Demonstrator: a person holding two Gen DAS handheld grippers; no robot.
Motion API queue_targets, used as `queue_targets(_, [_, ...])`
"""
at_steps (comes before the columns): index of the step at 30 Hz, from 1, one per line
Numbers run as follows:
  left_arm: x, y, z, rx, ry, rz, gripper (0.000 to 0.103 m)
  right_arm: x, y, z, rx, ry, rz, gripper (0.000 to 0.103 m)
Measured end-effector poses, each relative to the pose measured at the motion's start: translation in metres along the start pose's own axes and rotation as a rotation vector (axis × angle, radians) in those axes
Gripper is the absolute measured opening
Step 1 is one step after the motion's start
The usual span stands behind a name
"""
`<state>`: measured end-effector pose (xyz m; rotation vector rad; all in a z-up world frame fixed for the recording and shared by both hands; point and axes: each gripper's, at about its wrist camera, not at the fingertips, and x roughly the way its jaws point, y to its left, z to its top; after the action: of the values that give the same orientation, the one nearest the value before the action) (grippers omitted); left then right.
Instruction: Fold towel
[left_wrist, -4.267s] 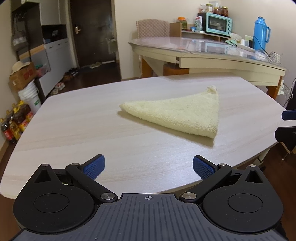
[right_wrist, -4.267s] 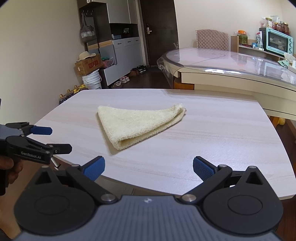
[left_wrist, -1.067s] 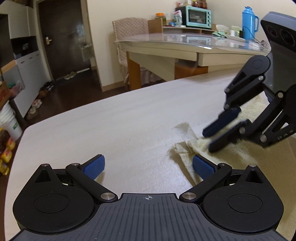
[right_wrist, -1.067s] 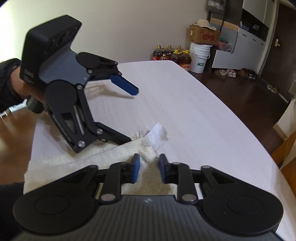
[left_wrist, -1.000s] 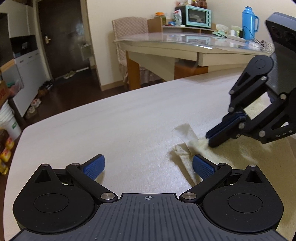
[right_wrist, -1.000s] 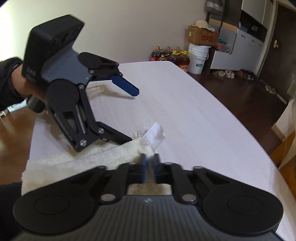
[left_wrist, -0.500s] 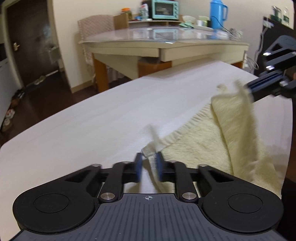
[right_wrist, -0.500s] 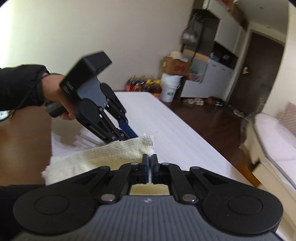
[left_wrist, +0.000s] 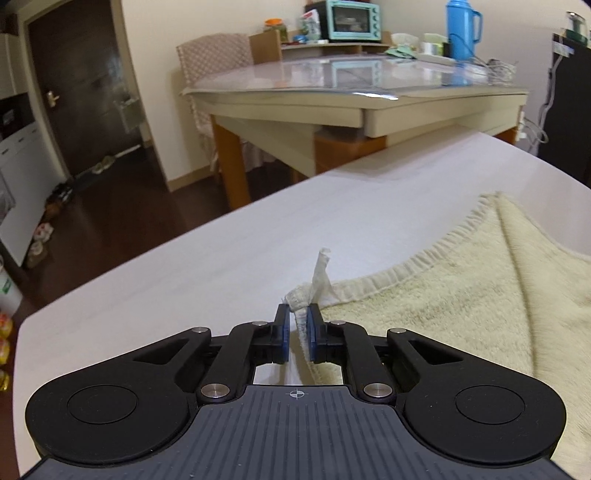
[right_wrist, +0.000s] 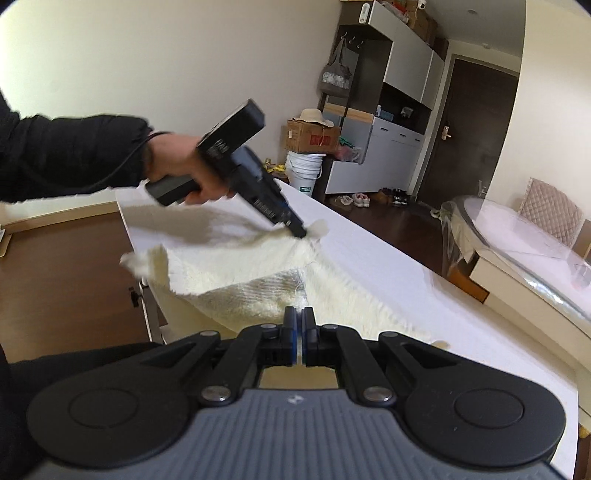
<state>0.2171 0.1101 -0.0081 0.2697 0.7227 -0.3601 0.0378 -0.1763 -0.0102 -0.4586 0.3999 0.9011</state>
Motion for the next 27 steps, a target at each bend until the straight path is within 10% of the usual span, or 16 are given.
queue_targets(16, [-0.004, 0.02, -0.013, -0.074, 0.03, 0.093, 0.011, -0.022, -0.007, -0.03, 0.042, 0.02, -0.003, 0.003])
queue_targets(22, [-0.024, 0.022, -0.021, -0.112, 0.015, 0.085, 0.053, -0.014, -0.004, -0.035, -0.016, 0.032, 0.002, 0.008])
queue_targets(27, [-0.055, 0.016, -0.032, -0.101, -0.014, 0.089, 0.06, -0.012, 0.005, -0.037, -0.131, 0.056, -0.004, 0.029])
